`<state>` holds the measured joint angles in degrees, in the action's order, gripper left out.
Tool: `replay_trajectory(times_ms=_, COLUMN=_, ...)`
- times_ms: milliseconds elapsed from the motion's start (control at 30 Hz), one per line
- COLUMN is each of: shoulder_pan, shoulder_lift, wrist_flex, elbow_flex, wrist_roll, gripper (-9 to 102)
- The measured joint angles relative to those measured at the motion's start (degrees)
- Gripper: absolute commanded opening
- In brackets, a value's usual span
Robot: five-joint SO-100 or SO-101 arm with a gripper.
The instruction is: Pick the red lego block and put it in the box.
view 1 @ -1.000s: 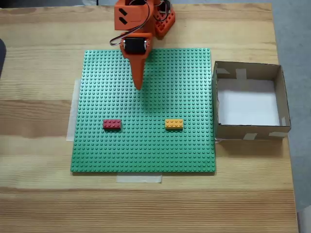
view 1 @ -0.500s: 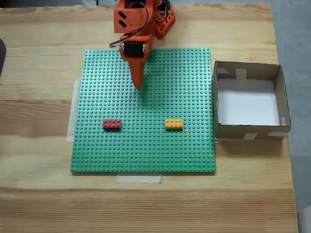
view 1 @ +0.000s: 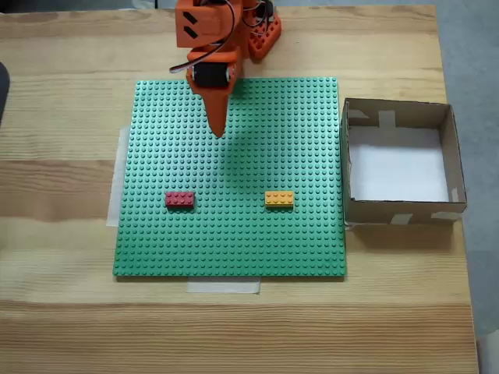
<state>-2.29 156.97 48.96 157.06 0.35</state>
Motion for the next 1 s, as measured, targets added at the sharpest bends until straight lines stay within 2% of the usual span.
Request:
replay_trajectory(times_ms=533, shoulder_pan=-2.0, shoulder_lift=-13.4, wrist_flex=13.3, elbow_flex=-15.2, wrist_roll=-2.8, gripper=0)
replay_trajectory(times_ms=967, shoulder_pan=-7.0, shoulder_lift=-26.5, wrist_flex=16.6, elbow_flex=-26.1, wrist_roll=-10.2, gripper=13)
replay_trajectory(times_ms=1000, shoulder_pan=-7.4, shoulder_lift=-28.1, wrist_flex=16.9, elbow_flex=-27.2, wrist_roll=-11.4, gripper=16)
